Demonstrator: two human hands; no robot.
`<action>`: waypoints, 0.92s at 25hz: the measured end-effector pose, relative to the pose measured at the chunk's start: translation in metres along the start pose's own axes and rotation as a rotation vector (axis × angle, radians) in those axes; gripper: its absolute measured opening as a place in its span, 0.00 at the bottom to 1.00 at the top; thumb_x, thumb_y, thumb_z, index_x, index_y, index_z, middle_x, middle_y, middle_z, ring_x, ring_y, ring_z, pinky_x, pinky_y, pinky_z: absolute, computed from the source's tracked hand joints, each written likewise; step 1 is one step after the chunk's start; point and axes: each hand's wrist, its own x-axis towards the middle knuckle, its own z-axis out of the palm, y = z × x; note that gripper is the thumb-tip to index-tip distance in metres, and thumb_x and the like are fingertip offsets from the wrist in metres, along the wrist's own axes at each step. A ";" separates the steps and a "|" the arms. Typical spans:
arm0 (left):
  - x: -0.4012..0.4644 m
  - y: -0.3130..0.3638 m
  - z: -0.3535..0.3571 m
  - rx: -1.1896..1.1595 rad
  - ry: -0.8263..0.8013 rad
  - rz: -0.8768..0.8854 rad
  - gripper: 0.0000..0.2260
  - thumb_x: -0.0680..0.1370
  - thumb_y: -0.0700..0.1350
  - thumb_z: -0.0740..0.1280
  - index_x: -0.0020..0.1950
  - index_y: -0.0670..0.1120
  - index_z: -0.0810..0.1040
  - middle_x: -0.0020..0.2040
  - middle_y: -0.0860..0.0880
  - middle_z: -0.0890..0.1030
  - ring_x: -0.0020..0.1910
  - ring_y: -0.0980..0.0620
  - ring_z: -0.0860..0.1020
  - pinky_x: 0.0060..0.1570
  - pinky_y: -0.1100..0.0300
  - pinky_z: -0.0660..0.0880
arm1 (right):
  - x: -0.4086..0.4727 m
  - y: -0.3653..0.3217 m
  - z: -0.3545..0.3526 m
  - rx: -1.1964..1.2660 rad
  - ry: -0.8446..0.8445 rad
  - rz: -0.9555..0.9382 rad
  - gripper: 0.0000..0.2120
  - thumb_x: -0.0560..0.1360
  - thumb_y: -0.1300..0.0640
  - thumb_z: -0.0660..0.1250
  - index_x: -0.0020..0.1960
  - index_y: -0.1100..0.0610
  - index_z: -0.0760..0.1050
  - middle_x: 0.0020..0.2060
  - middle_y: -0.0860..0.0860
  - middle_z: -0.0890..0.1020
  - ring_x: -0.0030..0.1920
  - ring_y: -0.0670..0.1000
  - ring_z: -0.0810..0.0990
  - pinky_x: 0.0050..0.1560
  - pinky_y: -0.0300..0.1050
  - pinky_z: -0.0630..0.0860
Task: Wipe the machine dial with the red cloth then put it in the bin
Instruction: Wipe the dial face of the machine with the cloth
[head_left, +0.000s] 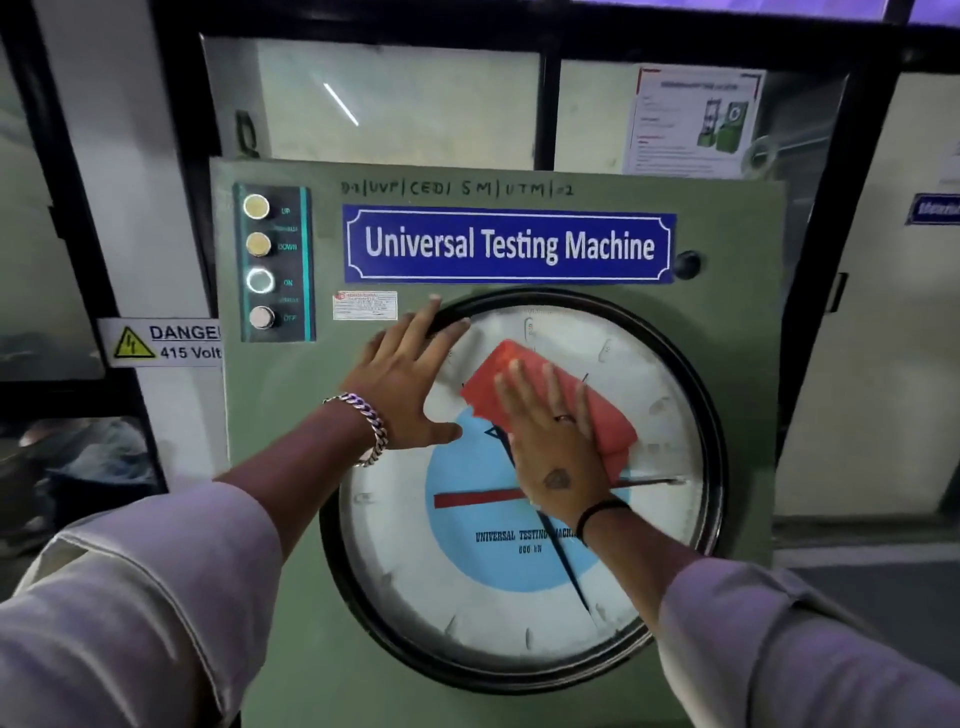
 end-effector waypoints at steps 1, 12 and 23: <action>0.003 0.000 0.003 0.001 0.008 0.004 0.61 0.65 0.70 0.80 0.90 0.58 0.49 0.90 0.45 0.42 0.87 0.36 0.53 0.82 0.36 0.57 | -0.009 0.001 0.009 -0.019 0.013 -0.089 0.40 0.84 0.54 0.57 0.92 0.43 0.44 0.91 0.42 0.44 0.91 0.59 0.43 0.89 0.68 0.41; 0.007 -0.009 0.018 0.036 0.068 0.065 0.67 0.59 0.81 0.75 0.90 0.59 0.49 0.90 0.44 0.42 0.87 0.34 0.54 0.83 0.37 0.54 | -0.001 0.009 0.019 0.076 0.159 -0.121 0.35 0.85 0.46 0.62 0.91 0.45 0.57 0.91 0.41 0.54 0.92 0.55 0.47 0.89 0.69 0.46; 0.034 0.003 0.009 0.232 -0.017 0.129 0.68 0.57 0.84 0.70 0.87 0.67 0.36 0.88 0.45 0.31 0.88 0.34 0.48 0.82 0.27 0.55 | -0.012 0.025 0.021 0.082 0.163 -0.153 0.36 0.86 0.48 0.62 0.92 0.46 0.55 0.91 0.41 0.51 0.92 0.55 0.49 0.89 0.66 0.41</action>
